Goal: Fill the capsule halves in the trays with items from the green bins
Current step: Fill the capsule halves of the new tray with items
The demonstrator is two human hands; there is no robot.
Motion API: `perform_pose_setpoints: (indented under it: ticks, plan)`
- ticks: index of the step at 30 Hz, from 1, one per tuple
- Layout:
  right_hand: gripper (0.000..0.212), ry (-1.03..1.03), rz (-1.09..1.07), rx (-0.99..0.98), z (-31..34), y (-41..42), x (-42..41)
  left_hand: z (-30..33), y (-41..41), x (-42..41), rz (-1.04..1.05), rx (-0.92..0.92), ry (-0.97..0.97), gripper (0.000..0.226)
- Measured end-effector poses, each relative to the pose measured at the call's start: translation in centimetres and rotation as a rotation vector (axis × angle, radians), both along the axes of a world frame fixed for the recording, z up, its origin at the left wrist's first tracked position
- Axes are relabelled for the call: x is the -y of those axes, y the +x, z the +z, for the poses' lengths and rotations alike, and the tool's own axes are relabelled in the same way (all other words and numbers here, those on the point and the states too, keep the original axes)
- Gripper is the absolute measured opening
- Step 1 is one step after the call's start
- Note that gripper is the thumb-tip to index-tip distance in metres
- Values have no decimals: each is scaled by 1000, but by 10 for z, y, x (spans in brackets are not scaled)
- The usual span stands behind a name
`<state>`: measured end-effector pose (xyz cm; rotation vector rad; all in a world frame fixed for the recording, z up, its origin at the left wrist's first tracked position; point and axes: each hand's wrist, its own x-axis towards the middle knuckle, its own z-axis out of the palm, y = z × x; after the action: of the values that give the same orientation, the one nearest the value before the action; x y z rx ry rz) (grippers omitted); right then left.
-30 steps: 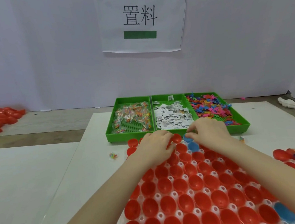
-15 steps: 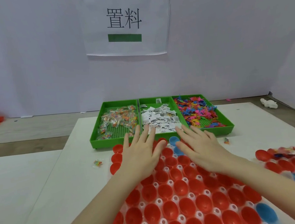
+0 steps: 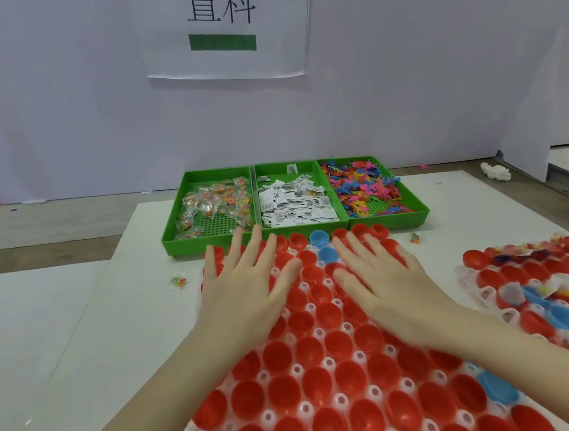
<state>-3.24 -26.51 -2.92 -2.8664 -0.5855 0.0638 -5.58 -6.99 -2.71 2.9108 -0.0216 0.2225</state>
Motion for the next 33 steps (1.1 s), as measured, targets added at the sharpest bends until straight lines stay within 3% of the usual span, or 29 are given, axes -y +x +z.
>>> perform_pose_setpoints:
  ticks: [2,7,11,17,24,28,33]
  plan:
    - [61,-47,45,-59,-4,-25,6,0,-31,1,-28,-33,-1,87]
    - [53,-113,60,-102,-22,-53,14,-17,-71,3,-53,-198,-1,70]
    - [52,-109,47,-71,-28,-55,13,-29,-72,2,-43,-162,10,58]
    - [50,-54,59,-91,-13,-47,14,-19,-69,-3,-49,-15,-71,67]
    - [69,59,-25,-22,26,8,30,8,2,-39,65,218,-310,63]
    - [57,148,-171,-29,33,74,36,20,76,-69,95,95,-445,45]
    - [47,253,-230,9,24,140,45,16,130,-105,147,-76,-269,47]
